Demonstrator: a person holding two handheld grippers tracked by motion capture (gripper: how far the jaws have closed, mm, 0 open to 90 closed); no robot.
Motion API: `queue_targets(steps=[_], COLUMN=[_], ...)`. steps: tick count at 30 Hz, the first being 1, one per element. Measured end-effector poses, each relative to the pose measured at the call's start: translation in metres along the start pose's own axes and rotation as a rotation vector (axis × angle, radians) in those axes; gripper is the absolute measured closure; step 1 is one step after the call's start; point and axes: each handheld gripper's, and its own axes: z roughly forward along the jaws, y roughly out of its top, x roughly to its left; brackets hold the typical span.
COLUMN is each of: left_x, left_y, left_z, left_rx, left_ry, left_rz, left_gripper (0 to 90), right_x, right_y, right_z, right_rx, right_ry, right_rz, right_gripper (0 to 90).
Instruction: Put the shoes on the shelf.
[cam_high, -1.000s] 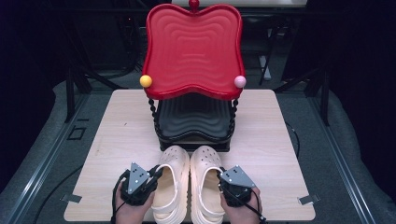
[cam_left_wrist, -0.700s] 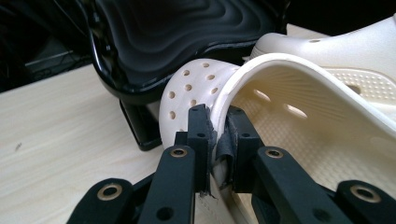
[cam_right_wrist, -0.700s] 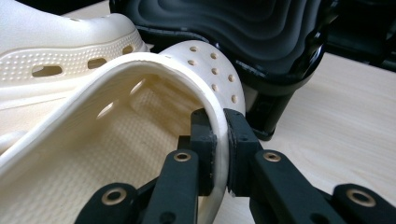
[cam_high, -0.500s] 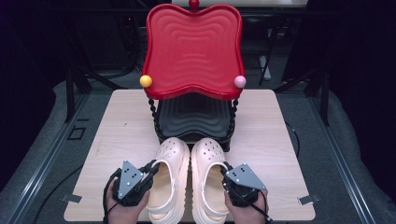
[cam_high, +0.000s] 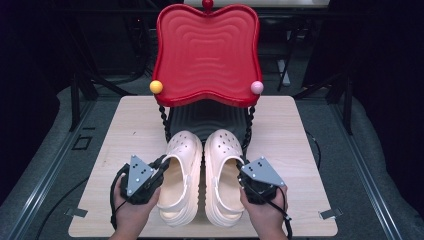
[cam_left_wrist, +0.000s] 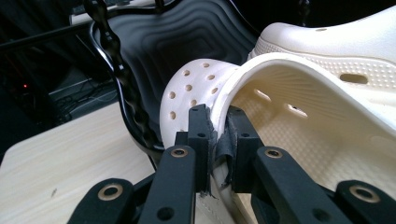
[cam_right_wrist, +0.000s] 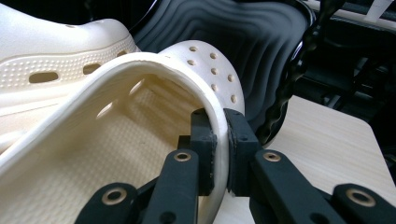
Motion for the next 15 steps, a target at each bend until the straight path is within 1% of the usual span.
queue_targets(steps=[4, 9, 11, 14, 15], left_x=[0.006, 0.015, 0.017, 0.018, 0.019], left_y=[0.007, 0.018, 0.021, 0.026, 0.027], left_z=[0.012, 0.032, 0.041, 0.057, 0.06], left_rx=[-0.006, -0.009, -0.009, -0.006, -0.004], left_ry=[0.01, 0.034, 0.028, 0.036, 0.039], left_rz=[0.01, 0.031, 0.031, 0.064, 0.072], left_gripper=[82.5, 82.7, 82.8, 82.9, 82.9], right_x=[-0.006, -0.014, -0.016, -0.018, -0.017], right_y=[0.01, 0.022, 0.026, 0.032, 0.035], right_z=[0.009, 0.026, 0.033, 0.046, 0.05], right_rx=[-0.004, -0.005, 0.002, 0.006, 0.005], right_ry=[-0.016, -0.041, -0.044, -0.049, -0.058], right_rz=[-0.006, -0.039, -0.046, -0.067, -0.081], right_gripper=[83.7, 83.8, 83.8, 83.8, 83.7])
